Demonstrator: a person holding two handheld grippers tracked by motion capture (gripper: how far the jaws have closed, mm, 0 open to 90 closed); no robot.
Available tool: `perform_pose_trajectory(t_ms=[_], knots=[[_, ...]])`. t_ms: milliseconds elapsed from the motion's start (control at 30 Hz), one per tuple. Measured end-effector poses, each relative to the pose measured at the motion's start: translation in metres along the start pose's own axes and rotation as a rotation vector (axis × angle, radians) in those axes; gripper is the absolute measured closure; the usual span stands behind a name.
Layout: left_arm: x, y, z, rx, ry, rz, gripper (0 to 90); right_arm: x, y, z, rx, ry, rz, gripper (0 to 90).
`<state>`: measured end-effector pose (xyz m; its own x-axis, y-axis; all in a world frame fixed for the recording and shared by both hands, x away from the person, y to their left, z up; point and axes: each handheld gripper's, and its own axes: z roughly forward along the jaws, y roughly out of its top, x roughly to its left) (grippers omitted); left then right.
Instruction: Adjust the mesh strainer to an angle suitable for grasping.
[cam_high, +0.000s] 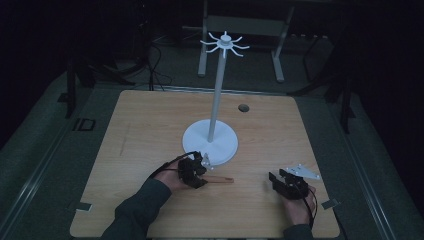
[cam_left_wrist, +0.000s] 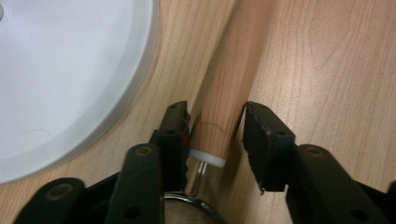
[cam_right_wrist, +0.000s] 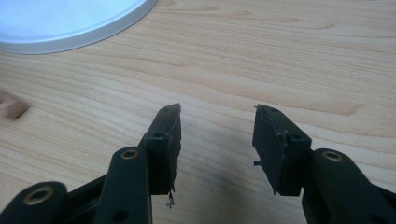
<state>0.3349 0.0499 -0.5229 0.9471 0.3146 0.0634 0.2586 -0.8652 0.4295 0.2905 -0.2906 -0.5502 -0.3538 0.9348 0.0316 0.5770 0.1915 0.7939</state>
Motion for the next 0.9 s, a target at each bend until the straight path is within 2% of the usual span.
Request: perform_pose_trajectory(t_ms=[167, 233, 333, 600, 767, 900], knots=[[-0.001, 0.005, 0.002, 0.005, -0.014, -0.006, 65.6, 0.0, 0.0, 0.001, 0.002, 0.0, -0.001, 51.4], [-0.001, 0.005, 0.003, 0.007, -0.017, -0.007, 65.1, 0.0, 0.0, 0.001, 0.003, 0.0, -0.001, 51.4], [0.001, 0.007, 0.008, 0.034, -0.032, -0.015, 63.3, 0.001, 0.0, 0.001, 0.004, 0.001, -0.003, 51.4], [0.002, 0.011, 0.012, 0.046, -0.049, -0.021, 63.2, 0.003, -0.001, 0.002, 0.008, 0.005, -0.008, 51.2], [0.002, 0.016, 0.012, 0.085, -0.091, -0.039, 66.2, 0.003, -0.001, 0.003, 0.014, 0.009, -0.009, 50.7], [0.002, 0.018, 0.011, 0.121, -0.098, -0.041, 68.0, 0.003, -0.001, 0.003, 0.014, 0.01, -0.004, 50.6]])
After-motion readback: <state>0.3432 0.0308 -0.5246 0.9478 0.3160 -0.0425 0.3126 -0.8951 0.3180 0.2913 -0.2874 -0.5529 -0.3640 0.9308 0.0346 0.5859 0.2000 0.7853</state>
